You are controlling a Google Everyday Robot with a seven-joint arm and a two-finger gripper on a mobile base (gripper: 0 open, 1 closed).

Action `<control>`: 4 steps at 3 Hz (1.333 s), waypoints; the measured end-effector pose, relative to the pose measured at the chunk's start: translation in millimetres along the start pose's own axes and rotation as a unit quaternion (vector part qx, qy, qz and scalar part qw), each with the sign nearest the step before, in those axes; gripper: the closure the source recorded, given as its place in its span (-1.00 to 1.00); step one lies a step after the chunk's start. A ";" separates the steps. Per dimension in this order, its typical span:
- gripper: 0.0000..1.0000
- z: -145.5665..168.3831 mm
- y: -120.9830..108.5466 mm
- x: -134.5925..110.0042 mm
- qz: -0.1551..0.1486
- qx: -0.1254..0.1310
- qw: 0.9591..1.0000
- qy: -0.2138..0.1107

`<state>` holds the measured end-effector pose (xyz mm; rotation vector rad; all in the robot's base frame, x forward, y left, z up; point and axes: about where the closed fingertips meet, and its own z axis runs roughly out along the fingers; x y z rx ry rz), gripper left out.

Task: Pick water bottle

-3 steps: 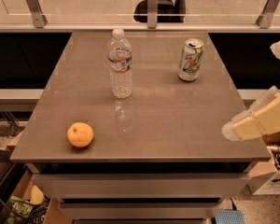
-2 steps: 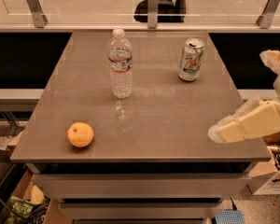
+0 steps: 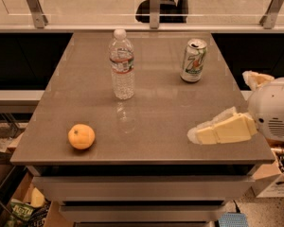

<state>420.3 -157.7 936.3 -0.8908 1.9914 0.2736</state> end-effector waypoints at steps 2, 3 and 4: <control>-1.00 35.9 -2.2 4.8 0.033 0.005 0.998 -0.045; -1.00 50.9 -1.9 -0.3 0.039 0.001 0.997 -0.070; -1.00 67.4 0.0 -8.9 0.040 -0.011 0.995 -0.093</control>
Offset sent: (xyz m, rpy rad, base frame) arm 0.0377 0.0200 -0.0341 0.1624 -0.0615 -0.0486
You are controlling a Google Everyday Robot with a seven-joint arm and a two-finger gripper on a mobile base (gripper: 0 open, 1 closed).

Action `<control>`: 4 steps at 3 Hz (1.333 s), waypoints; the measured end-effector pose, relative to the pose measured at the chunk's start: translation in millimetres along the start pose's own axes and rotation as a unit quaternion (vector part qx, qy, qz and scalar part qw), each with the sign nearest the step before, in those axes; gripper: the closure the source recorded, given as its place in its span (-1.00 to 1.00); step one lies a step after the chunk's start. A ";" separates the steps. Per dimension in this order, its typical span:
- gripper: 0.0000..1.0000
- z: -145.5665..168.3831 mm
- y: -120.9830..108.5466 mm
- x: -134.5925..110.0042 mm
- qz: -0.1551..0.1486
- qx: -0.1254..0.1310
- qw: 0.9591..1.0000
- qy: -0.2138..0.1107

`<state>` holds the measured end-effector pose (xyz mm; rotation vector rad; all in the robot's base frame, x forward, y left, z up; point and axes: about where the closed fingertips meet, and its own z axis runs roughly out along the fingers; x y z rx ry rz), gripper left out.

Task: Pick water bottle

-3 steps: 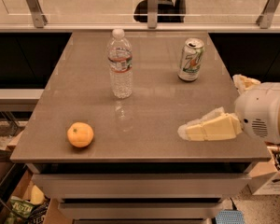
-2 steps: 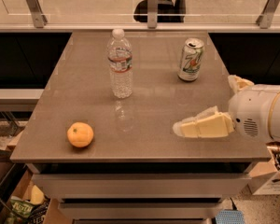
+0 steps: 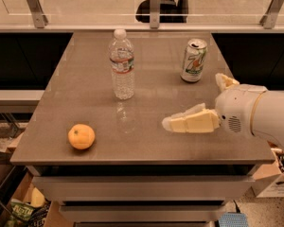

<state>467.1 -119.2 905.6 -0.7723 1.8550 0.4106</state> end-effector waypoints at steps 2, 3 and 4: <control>-1.00 36.1 8.8 -18.4 -0.011 -0.036 0.999 -0.025; -1.00 55.5 14.1 -31.2 -0.023 -0.052 0.998 -0.029; -1.00 98.0 24.7 -48.7 -0.039 -0.081 0.995 -0.033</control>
Offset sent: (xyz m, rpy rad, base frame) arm 0.0398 0.0522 0.0018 0.0544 -0.0362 0.1264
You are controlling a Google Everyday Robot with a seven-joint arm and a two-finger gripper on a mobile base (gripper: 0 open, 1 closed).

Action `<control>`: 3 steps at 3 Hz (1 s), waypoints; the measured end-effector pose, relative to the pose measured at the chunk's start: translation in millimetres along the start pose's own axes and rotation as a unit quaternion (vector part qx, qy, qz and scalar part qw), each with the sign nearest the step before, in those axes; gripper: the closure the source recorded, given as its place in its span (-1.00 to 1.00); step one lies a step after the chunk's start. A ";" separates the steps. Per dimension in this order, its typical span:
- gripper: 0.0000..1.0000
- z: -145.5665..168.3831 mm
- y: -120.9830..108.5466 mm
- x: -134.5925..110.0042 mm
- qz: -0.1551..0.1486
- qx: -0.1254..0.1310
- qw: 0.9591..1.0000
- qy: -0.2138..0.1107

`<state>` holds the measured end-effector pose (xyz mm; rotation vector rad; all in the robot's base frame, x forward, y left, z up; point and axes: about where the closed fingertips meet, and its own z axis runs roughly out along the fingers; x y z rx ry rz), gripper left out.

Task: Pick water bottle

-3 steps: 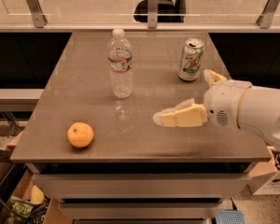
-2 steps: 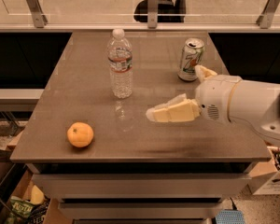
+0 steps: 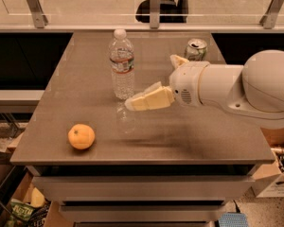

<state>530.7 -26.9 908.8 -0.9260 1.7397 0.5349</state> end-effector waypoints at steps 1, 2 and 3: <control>-1.00 0.4 0.6 -2.9 -0.002 0.004 1.000 -0.006; -1.00 12.4 2.0 -6.9 -0.006 -0.003 1.000 -0.017; -1.00 28.4 7.5 -5.8 -0.005 -0.017 0.999 -0.028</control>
Offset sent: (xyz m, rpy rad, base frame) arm 0.0179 0.0218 -0.0053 0.0437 -0.0347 0.0320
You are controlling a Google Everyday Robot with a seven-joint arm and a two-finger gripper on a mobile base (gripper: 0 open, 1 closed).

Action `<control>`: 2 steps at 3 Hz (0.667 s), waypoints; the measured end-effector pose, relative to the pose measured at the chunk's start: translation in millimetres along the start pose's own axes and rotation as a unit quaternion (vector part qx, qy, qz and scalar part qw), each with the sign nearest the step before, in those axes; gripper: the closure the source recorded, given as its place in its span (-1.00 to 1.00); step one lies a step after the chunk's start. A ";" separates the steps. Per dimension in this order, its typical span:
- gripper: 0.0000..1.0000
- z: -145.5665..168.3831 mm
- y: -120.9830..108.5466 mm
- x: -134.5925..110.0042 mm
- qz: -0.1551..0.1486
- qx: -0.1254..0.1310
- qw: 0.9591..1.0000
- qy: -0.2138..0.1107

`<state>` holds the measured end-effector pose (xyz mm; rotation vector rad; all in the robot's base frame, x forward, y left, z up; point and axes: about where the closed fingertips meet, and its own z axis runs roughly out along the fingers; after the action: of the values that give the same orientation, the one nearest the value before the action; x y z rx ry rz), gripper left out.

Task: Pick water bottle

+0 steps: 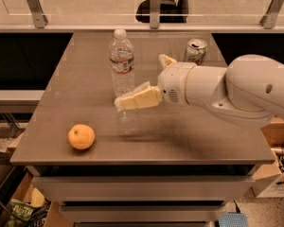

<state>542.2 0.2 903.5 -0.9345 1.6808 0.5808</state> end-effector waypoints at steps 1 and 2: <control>-1.00 19.2 4.5 3.2 0.002 -0.012 1.000 -0.009; -1.00 40.0 7.7 4.6 -0.002 -0.016 1.000 -0.014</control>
Offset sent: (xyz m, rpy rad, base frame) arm 0.0307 0.0499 -0.0311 0.0323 -0.0147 0.0352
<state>558.1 33.8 886.4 -0.9484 1.6491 0.6178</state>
